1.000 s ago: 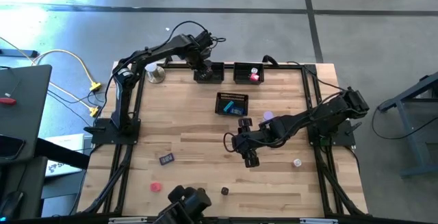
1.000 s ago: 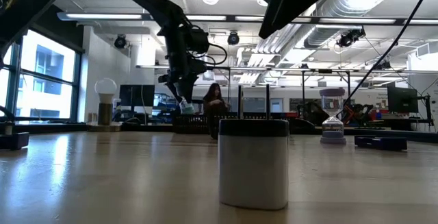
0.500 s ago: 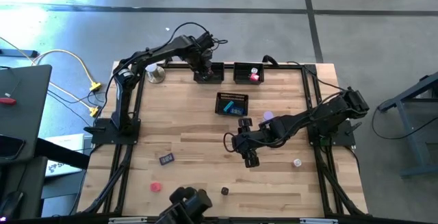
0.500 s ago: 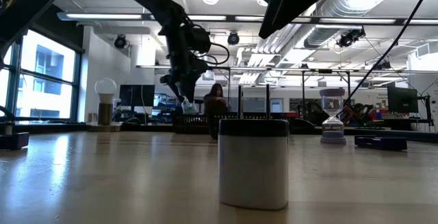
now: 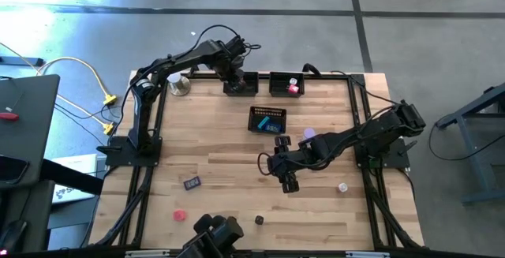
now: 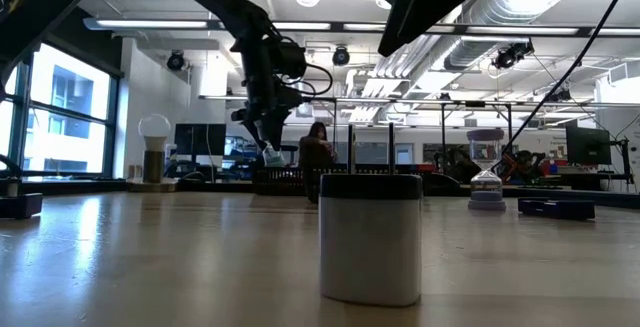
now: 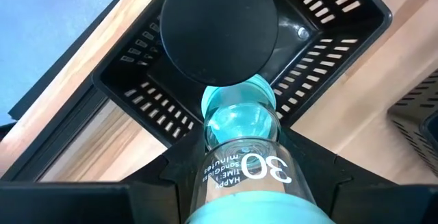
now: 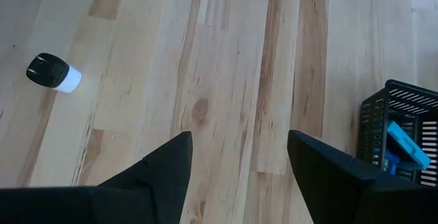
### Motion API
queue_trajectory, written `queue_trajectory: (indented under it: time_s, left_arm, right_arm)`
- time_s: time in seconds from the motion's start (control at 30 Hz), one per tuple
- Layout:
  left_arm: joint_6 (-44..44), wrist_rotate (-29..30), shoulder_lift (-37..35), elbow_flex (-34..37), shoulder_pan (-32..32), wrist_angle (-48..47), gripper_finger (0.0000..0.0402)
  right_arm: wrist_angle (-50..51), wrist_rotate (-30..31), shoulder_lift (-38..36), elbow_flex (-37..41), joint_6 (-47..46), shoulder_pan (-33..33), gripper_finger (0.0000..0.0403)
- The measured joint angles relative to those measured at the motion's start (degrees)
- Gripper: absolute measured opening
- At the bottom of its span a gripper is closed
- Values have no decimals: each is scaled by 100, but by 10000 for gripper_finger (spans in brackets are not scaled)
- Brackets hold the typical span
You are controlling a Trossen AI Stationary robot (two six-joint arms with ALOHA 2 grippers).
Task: Pick & Place Office items
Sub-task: Put the light blue hourglass into the top left black bin
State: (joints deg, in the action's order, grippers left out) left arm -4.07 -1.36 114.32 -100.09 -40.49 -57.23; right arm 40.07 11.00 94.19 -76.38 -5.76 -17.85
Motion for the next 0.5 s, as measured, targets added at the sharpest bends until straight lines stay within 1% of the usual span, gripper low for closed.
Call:
queue_trajectory:
  time_s: [0.5]
  left_arm:
    - [78,-9,294,13,-33,57,159]
  right_arm:
    - [27,-2,0,0,0,0,229]
